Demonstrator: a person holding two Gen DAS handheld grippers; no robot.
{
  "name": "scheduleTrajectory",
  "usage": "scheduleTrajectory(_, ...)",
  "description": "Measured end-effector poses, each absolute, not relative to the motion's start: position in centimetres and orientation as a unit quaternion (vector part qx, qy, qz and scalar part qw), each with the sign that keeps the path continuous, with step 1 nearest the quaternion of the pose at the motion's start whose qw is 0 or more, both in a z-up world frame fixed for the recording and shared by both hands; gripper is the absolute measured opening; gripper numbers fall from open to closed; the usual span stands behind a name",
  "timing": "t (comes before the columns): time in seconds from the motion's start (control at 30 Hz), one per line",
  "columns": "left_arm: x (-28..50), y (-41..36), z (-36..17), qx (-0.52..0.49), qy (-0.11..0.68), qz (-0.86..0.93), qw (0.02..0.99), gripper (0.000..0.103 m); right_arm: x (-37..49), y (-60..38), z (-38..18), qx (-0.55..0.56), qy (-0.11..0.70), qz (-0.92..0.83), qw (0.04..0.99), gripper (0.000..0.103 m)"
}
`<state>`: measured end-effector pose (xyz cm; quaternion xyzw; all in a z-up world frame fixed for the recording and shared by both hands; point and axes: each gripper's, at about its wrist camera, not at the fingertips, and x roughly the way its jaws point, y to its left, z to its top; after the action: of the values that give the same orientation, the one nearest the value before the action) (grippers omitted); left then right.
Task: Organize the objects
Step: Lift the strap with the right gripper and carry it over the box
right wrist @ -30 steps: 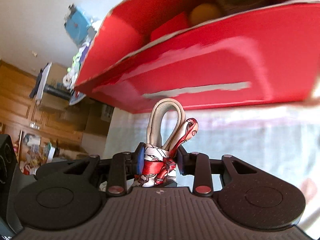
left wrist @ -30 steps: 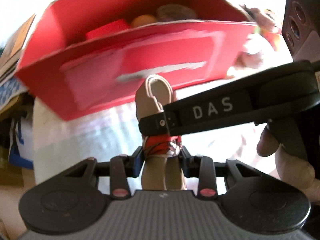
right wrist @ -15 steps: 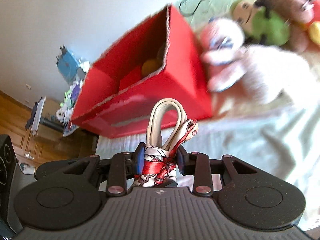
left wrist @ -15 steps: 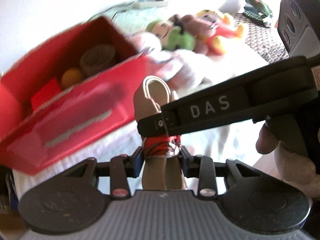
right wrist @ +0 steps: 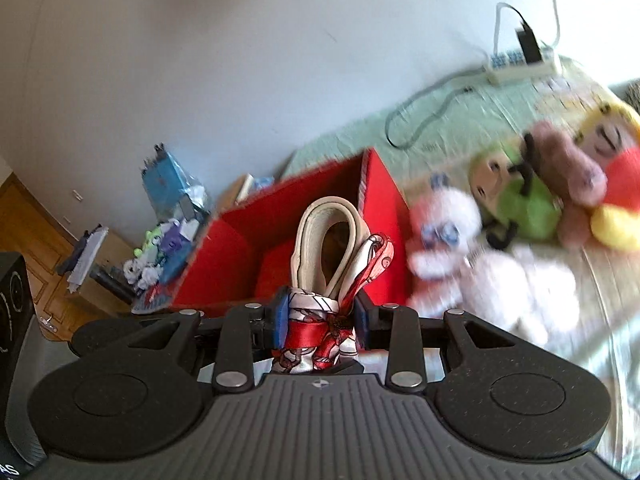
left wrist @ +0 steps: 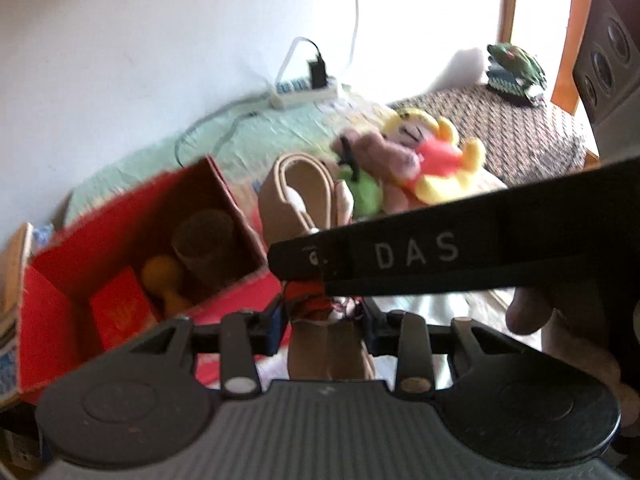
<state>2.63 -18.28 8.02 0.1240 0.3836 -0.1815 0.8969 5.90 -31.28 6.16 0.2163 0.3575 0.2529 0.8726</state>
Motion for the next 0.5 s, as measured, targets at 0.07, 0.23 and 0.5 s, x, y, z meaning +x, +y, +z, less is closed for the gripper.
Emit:
scheduleTrajectory(0.07, 3.1, -17.9, 8.6, 0.122, 0.373, -0.173, 0.903, 0.035, 6.5, -30.7, 6.9, 0.21, 0.346, 0.261, 0.877, 0.035)
scheduleTrajectory(0.23, 4.7, -15.9, 10.5, 0.118, 0.349, -0.15, 0.918, 0.035, 8.4, -28.7, 8.5, 0.203, 0.32, 0.281, 0.882, 0.035)
scheduleTrajectory(0.5, 7.4, -10.8, 12.6, 0.11, 0.324, -0.114, 0.933, 0.035, 11.9, -23.7, 10.3, 0.195, 0.291, 0.309, 0.884, 0.035)
